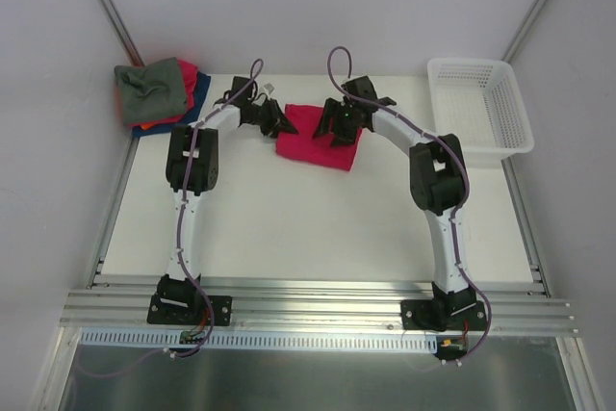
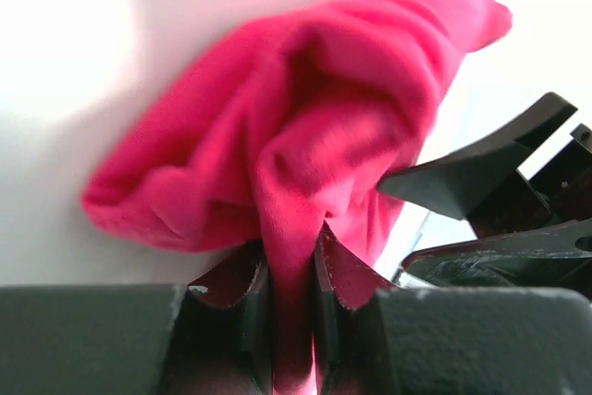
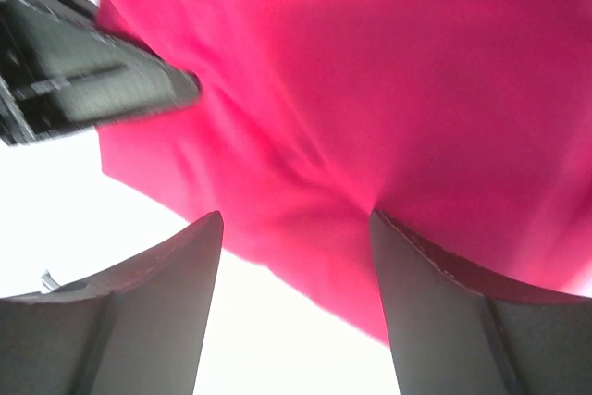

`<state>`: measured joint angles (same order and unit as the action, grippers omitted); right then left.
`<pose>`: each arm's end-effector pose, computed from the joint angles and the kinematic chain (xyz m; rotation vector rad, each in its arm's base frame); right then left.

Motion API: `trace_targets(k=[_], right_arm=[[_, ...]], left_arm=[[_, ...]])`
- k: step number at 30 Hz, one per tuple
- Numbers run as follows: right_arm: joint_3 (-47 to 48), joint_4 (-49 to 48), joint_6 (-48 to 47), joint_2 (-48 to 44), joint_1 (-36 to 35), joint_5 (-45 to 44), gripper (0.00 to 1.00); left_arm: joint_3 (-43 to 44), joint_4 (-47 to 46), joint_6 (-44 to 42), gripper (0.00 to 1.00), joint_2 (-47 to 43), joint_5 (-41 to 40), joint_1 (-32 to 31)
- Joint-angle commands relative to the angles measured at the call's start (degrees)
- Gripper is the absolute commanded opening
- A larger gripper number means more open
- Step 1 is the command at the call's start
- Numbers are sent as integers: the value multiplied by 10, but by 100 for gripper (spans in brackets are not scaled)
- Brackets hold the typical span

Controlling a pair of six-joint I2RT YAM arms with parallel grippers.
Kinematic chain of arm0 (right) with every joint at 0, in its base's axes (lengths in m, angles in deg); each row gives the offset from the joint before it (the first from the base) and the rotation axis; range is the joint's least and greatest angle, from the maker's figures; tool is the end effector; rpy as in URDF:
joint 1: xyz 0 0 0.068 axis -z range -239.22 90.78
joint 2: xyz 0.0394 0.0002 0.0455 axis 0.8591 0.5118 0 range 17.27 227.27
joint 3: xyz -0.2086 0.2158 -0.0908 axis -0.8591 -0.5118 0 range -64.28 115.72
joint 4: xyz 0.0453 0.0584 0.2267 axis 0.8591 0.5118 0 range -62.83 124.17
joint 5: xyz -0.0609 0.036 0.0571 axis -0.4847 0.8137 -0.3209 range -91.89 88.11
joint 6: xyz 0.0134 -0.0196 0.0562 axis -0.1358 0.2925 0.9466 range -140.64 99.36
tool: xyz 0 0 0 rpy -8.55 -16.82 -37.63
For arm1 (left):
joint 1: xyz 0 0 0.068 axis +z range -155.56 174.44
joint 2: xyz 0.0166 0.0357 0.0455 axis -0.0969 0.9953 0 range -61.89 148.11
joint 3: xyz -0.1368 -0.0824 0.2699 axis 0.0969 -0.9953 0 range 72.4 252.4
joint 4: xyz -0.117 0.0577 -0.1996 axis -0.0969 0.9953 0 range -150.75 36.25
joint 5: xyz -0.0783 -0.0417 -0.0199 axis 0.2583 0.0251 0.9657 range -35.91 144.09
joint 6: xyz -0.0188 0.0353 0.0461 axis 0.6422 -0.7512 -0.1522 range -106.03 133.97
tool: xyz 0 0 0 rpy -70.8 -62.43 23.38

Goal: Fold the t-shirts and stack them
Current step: Put the neatly folded tshirt into the corner of the board with the left arm

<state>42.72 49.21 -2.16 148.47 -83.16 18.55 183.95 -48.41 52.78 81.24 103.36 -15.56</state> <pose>0.4759 0.2289 0.2238 -0.2936 2.4345 0.7664 0.5441 -0.1310 0.1608 -0.1428 2.4231 -1.4138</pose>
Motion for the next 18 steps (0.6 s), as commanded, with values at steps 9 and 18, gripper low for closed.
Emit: trace_targets(k=[9, 18], right_arm=[[3, 9, -50, -109, -7, -14, 70], [-17, 9, -61, -136, -7, -16, 70]], left_arm=[[8, 54, -94, 0, -151, -36, 78], [22, 106, -163, 0, -192, -83, 129]])
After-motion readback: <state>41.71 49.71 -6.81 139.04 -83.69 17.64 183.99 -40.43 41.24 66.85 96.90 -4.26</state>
